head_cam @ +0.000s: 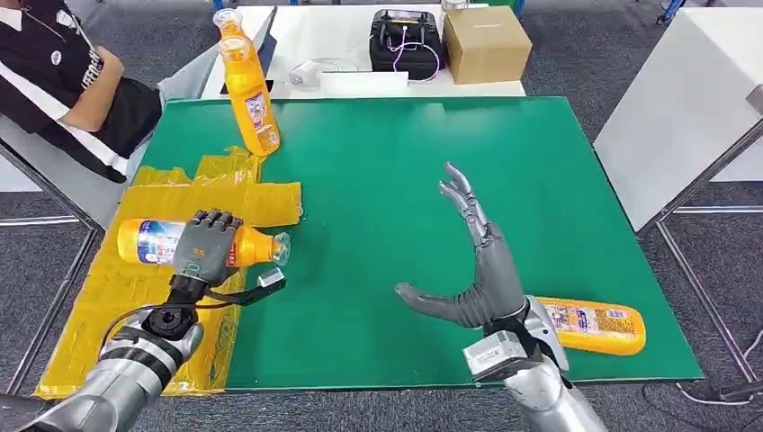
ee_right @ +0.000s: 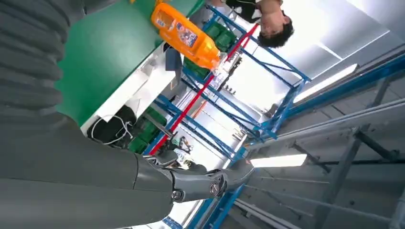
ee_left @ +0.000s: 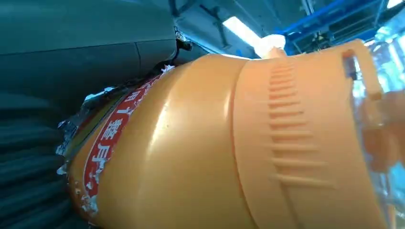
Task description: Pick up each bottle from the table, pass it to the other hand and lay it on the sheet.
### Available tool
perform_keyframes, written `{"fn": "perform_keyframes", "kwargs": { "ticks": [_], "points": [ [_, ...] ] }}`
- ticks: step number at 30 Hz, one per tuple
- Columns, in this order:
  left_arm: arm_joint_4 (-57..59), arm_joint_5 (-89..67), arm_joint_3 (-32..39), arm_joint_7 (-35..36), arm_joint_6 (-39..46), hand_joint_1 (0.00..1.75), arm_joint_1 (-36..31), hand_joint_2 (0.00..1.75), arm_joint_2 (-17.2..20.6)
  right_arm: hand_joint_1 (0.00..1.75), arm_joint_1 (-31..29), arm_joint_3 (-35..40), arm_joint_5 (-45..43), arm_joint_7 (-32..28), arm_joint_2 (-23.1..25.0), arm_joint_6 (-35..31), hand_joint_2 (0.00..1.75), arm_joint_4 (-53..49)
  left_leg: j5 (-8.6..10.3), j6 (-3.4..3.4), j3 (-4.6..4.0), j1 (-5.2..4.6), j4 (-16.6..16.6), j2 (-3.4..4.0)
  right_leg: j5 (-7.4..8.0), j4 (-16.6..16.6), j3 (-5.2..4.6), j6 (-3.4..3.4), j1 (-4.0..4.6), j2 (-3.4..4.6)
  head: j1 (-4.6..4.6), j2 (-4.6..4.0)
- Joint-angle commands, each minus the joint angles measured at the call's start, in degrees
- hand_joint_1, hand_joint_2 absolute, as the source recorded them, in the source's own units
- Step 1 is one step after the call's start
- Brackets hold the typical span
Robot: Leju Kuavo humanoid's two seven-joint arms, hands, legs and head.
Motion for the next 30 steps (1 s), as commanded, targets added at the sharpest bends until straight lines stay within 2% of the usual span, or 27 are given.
{"fn": "perform_keyframes", "kwargs": {
  "ticks": [1, 2, 3, 5, 6, 7, 8, 9, 12, 14, 16, 19, 23, 24, 27, 30],
  "points": [
    [5.87, 0.01, -2.22, -0.09, 0.05, 1.75, -5.26, 1.75, -0.02, 0.00, -1.55, 0.89, -0.08, 0.05, -1.50, 0.03, 1.75, 3.47, -0.06, -0.08, 0.13, 0.11, 0.03, -0.01, -0.05, -0.06, 0.21, -0.07, 0.13, -0.07, 0.00, 0.00],
    [6.33, 0.01, -1.79, -0.19, 0.05, 1.75, -5.42, 1.75, -0.24, 0.00, -1.54, 1.06, -0.06, 0.04, -1.45, 0.07, 1.75, 3.76, -0.18, -0.16, 0.41, 0.24, 0.04, 0.03, -0.13, -0.16, 0.56, -0.14, 0.27, -0.09, 0.00, 0.00],
    [6.98, 0.01, -0.27, -0.45, 0.05, 1.75, -5.59, 1.75, -0.66, 0.00, -1.57, 1.68, 0.22, -0.14, -1.56, 0.29, 1.75, 4.41, -0.08, -0.09, 0.18, 0.13, 0.03, 0.01, -0.05, -0.08, 0.27, -0.08, 0.15, -0.05, 0.00, 0.00],
    [9.46, 0.01, 0.30, -1.06, 0.05, 1.75, -6.08, 1.75, -1.17, 0.00, -1.47, 2.15, 0.84, -0.22, -1.82, 0.38, 1.75, 4.88, -0.10, -0.10, 0.25, 0.13, 0.00, 0.06, -0.06, -0.11, 0.33, -0.08, 0.15, -0.01, 0.00, 0.00],
    [12.65, 0.74, 0.40, -1.65, 0.05, 1.41, -6.93, 1.75, -1.93, 0.00, -1.47, 2.41, 1.41, -0.44, -1.99, 0.67, 1.75, 5.17, -0.07, -0.07, 0.19, 0.09, -0.01, 0.05, -0.03, -0.09, 0.24, -0.06, 0.11, 0.00, 0.00, 0.00],
    [15.67, 1.42, 0.25, -2.27, 0.05, 0.31, -7.90, 1.75, -2.43, 0.00, -1.38, 2.29, 1.43, -0.35, -1.91, 0.50, 1.75, 5.61, -0.06, -0.06, 0.18, 0.07, -0.02, 0.04, -0.03, -0.09, 0.23, -0.05, 0.09, -0.01, 0.00, 0.00],
    [18.25, 1.11, 0.50, -2.27, 0.05, 0.00, -8.61, 1.75, -3.03, 0.00, -1.46, 2.25, 1.83, -0.15, -1.88, 0.51, 1.75, 5.88, -0.10, -0.09, 0.29, 0.12, -0.03, 0.06, -0.05, -0.14, 0.37, -0.07, 0.14, -0.01, 0.00, 0.00],
    [18.52, 0.01, 0.15, -0.83, 0.05, 0.00, -8.94, 1.75, -3.14, 0.00, -1.55, 2.19, 1.99, -0.04, -1.81, 0.58, 1.75, 6.10, -0.07, -0.07, 0.27, 0.10, -0.05, 0.02, -0.05, -0.13, 0.34, -0.06, 0.11, -0.04, 0.02, 0.00],
    [19.96, 3.41, 4.47, -2.71, 0.05, 0.00, -9.40, 1.75, -5.10, 0.00, -1.56, 2.32, 2.79, 0.58, -1.30, 0.94, 1.75, 6.77, -0.04, -0.05, 0.14, 0.07, -0.02, -0.01, -0.03, -0.08, 0.20, -0.04, 0.08, -0.05, 0.00, 0.00],
    [22.78, 5.07, 6.23, -4.09, -1.03, 0.00, -10.47, 1.75, -6.07, 0.00, -1.71, 2.40, 3.07, 0.86, -0.81, 1.17, 1.75, 7.28, -0.16, -0.12, 0.41, 0.19, 0.00, 0.03, -0.11, -0.19, 0.54, -0.10, 0.21, -0.08, 0.00, 0.00],
    [24.65, 9.83, 11.04, -5.88, -8.98, 0.00, -12.32, 1.75, -7.29, 0.00, -1.72, 2.21, 3.13, 1.43, 0.22, 2.47, 1.75, 7.54, -0.08, -0.08, 0.23, 0.10, 0.00, -0.02, -0.07, -0.10, 0.32, -0.06, 0.12, -0.07, 0.00, 0.00],
    [25.81, 10.23, 12.19, -4.42, -17.00, 0.00, -13.93, 1.75, -7.32, 0.00, -2.11, 2.27, 3.66, 2.19, 0.99, 3.43, 1.75, 7.75, -0.07, -0.08, 0.17, 0.10, 0.02, 0.01, -0.05, -0.06, 0.26, -0.07, 0.12, -0.03, 0.02, 0.00],
    [25.56, 10.16, 12.25, -4.45, -17.10, 0.00, -13.75, 1.75, -7.11, 0.00, -2.24, 2.27, 3.70, 2.27, 1.21, 3.51, 1.75, 7.91, -0.09, -0.10, 0.23, 0.12, 0.00, 0.06, -0.06, -0.09, 0.31, -0.08, 0.14, -0.01, 0.02, 0.00],
    [25.77, 10.76, 13.25, -4.96, -19.82, 0.00, -13.51, 1.75, -7.14, 0.00, -2.18, 1.93, 3.82, 2.53, 1.59, 3.82, 1.75, 8.30, -0.13, -0.13, 0.35, 0.16, -0.02, 0.08, -0.07, -0.15, 0.47, -0.11, 0.19, 0.00, 0.02, 0.00],
    [25.77, 11.47, 13.68, -5.23, -20.69, 0.00, -12.66, 1.75, -6.93, 0.00, -2.35, 1.73, 3.83, 2.72, 1.96, 4.01, 1.75, 8.91, -0.11, -0.09, 0.31, 0.10, -0.03, 0.19, -0.03, -0.12, 0.37, -0.08, 0.13, 0.11, 0.00, 0.00],
    [24.64, 15.20, 17.69, -8.85, -18.52, 0.00, -11.05, 1.75, -7.42, 0.00, -2.24, 1.43, 4.02, 2.84, 2.05, 4.29, 1.75, 9.04, -0.06, -0.05, 0.25, 0.02, -0.06, 0.14, -0.01, -0.07, 0.27, -0.04, 0.04, 0.09, 0.00, 0.00]
  ]
}}
